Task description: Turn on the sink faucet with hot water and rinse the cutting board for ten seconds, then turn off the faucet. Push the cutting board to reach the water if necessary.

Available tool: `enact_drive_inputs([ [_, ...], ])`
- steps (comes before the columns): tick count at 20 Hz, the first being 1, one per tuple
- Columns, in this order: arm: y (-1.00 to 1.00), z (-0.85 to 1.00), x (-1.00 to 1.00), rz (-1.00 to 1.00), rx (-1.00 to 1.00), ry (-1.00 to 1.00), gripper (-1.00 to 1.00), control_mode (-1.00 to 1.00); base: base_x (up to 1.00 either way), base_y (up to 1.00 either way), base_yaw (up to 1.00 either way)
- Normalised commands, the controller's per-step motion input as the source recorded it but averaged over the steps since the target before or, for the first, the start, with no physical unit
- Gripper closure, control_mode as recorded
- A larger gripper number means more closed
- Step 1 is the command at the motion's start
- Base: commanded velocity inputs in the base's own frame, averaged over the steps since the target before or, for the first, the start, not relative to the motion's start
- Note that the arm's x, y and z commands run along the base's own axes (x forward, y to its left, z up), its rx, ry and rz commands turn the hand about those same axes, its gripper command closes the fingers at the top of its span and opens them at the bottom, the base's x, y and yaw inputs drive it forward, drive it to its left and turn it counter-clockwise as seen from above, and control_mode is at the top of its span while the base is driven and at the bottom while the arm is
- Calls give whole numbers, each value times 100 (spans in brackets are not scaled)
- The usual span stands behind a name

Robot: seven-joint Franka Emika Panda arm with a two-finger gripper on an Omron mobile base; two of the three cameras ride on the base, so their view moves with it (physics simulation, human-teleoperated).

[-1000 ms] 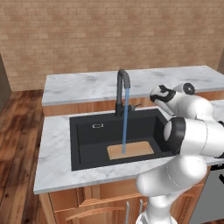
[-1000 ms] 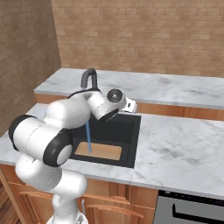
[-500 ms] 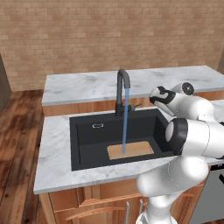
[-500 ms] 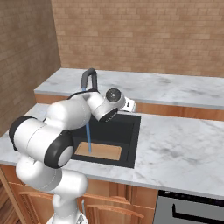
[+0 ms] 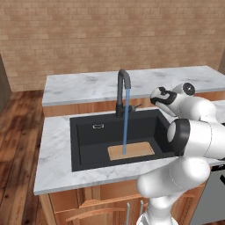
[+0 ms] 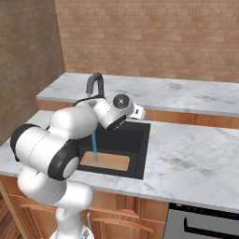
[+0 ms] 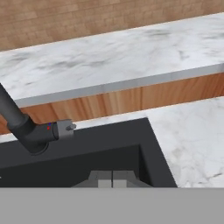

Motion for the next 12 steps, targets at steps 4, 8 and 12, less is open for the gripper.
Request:
enact_drive_inputs([
  [4,0,0,0,0,0,0,100,-100,0,0,0],
  [8,0,0,0,0,0,0,100,-100,0,0,0],
  [12,0,0,0,0,0,0,100,-100,0,0,0],
])
